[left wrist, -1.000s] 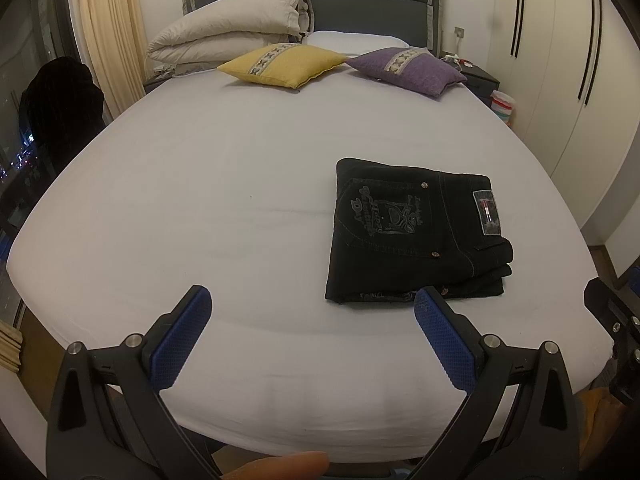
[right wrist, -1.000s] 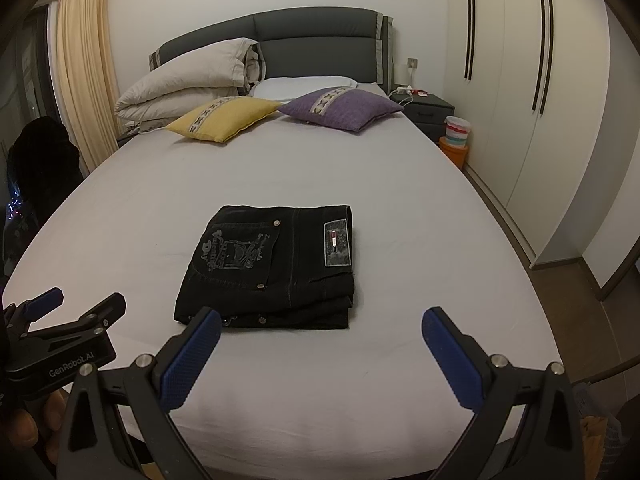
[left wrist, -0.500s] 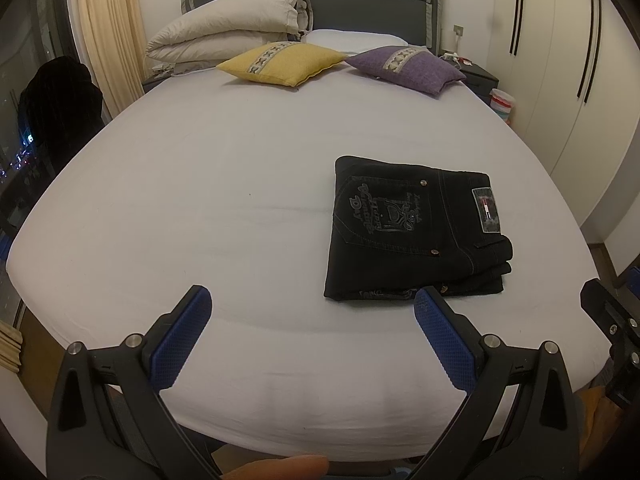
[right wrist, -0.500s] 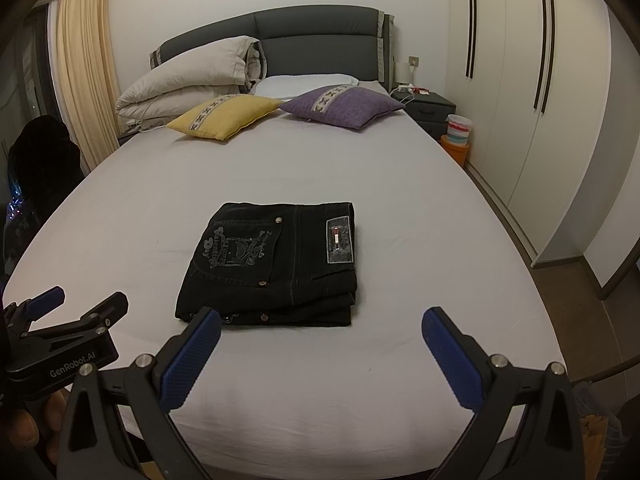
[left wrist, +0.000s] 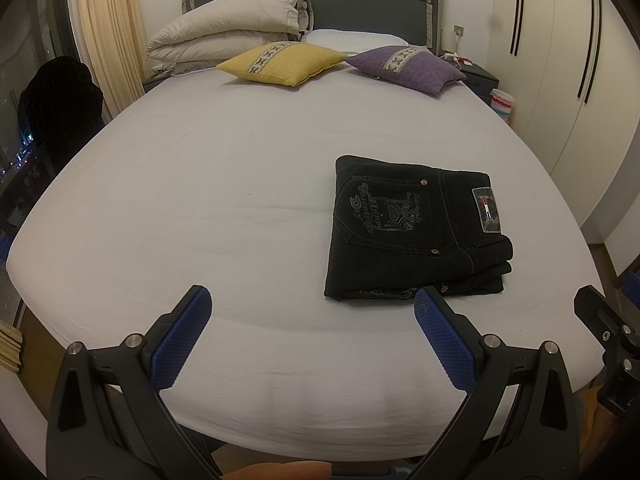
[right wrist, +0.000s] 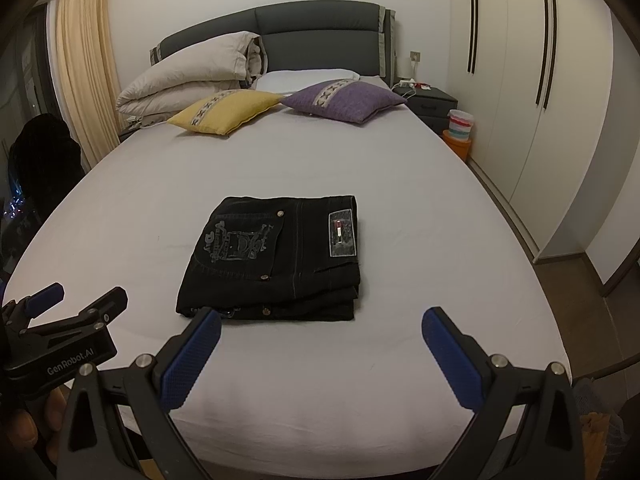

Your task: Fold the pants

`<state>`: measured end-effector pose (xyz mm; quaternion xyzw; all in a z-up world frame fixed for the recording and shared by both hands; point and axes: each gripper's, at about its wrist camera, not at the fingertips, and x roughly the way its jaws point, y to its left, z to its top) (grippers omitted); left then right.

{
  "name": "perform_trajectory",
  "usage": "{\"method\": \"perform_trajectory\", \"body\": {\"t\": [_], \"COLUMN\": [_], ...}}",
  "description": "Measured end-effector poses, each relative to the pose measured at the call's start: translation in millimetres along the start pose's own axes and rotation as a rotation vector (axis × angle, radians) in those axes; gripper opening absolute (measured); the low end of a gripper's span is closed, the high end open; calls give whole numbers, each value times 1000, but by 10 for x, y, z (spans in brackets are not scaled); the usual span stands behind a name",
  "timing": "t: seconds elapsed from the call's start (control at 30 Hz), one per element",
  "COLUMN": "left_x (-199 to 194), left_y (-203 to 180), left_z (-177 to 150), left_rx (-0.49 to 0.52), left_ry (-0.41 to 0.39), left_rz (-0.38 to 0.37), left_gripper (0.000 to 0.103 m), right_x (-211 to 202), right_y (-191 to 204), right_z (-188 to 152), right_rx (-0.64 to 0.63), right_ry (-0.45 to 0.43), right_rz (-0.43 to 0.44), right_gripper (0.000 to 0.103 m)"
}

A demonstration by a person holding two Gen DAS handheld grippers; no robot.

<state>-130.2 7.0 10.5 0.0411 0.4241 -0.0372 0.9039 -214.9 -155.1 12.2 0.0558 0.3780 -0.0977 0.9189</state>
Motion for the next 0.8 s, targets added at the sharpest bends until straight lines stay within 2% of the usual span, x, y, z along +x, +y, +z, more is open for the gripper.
{"method": "perform_trajectory", "body": {"t": [0.47,0.8], "left_x": [56,53], "left_y": [30,17], "left_z": [-1,11], "left_rx": [-4,3], "left_ry": [23,12], "left_rz": [-12,-6], "left_gripper": [103,103], "right_x": [-11,48], "right_y": [14,-78], "right_z": [-83,36], "right_rx": [10,9], "right_ry": [30,42], "right_rz": [10,20], "right_gripper": [103,103]}}
